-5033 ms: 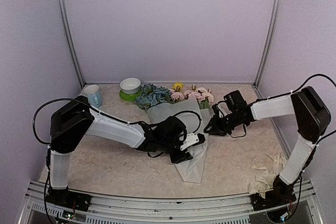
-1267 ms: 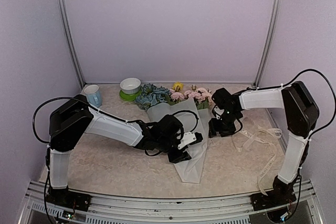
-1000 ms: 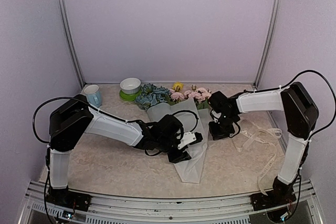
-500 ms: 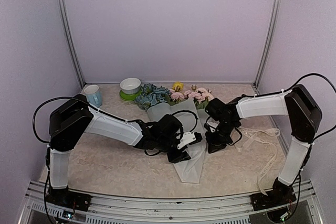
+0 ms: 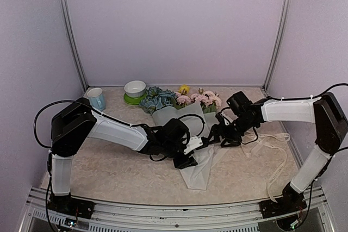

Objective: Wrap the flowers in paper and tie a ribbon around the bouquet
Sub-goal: Pass from the left arm to the right, then move the left side of the ribbon to the center of the board.

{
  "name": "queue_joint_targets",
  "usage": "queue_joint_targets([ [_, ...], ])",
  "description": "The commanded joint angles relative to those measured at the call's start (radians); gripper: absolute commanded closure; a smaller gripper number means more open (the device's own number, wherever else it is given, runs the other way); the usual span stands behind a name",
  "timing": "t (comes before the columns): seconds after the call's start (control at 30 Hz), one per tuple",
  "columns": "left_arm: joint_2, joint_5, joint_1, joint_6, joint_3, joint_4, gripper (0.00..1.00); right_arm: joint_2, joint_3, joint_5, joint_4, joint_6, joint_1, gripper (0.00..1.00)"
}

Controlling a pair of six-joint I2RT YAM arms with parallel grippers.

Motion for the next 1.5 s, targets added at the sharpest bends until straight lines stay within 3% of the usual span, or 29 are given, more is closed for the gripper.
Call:
queue_joint_targets([
  [0.0,-0.005,-0.010,0.008,-0.006,-0.007,-0.073,0.47,0.045,-0.029,-0.085,0.151,0.007,-0.004,0.15],
  [0.37,-0.023,-0.007,0.007,-0.018,-0.031,-0.025,0.47,0.154,-0.082,-0.188,0.288,0.000,-0.027,0.43],
  [0.53,-0.029,-0.033,0.007,-0.026,-0.033,-0.009,0.46,0.161,-0.100,-0.253,0.356,0.005,-0.031,0.81],
  [0.6,-0.050,-0.059,0.007,-0.033,-0.050,0.027,0.39,0.159,-0.084,-0.253,0.359,0.004,-0.037,1.00],
  [0.67,-0.088,-0.103,0.003,-0.033,-0.072,0.100,0.07,0.168,-0.055,-0.251,0.354,0.000,-0.045,1.00],
  [0.7,-0.112,-0.128,0.000,-0.028,-0.090,0.148,0.02,0.177,-0.035,-0.248,0.341,-0.006,-0.048,1.00],
  [0.87,-0.284,-0.161,-0.007,0.006,-0.196,0.448,0.01,0.221,0.052,-0.247,0.292,-0.044,-0.051,1.00],
  [1.0,-0.333,0.078,0.022,-0.077,-0.287,0.781,0.01,0.239,0.098,-0.240,0.257,-0.060,-0.054,1.00],
  [1.07,-0.289,0.273,0.025,-0.152,-0.289,0.875,0.01,0.246,0.115,-0.233,0.250,-0.068,-0.057,1.00],
  [1.13,-0.182,0.372,0.016,-0.211,-0.115,0.725,0.02,0.252,0.132,-0.220,0.234,-0.079,-0.061,1.00],
  [1.23,0.004,0.327,-0.021,-0.211,0.227,0.217,0.45,0.257,0.158,-0.183,0.197,-0.087,-0.071,1.00],
  [1.3,0.043,0.225,-0.048,-0.222,0.280,0.097,0.47,0.255,0.175,-0.174,0.186,-0.087,-0.076,1.00],
  [1.47,0.067,-0.031,-0.131,-0.142,0.316,-0.126,0.38,0.256,0.199,-0.145,0.154,-0.126,-0.079,1.00],
])
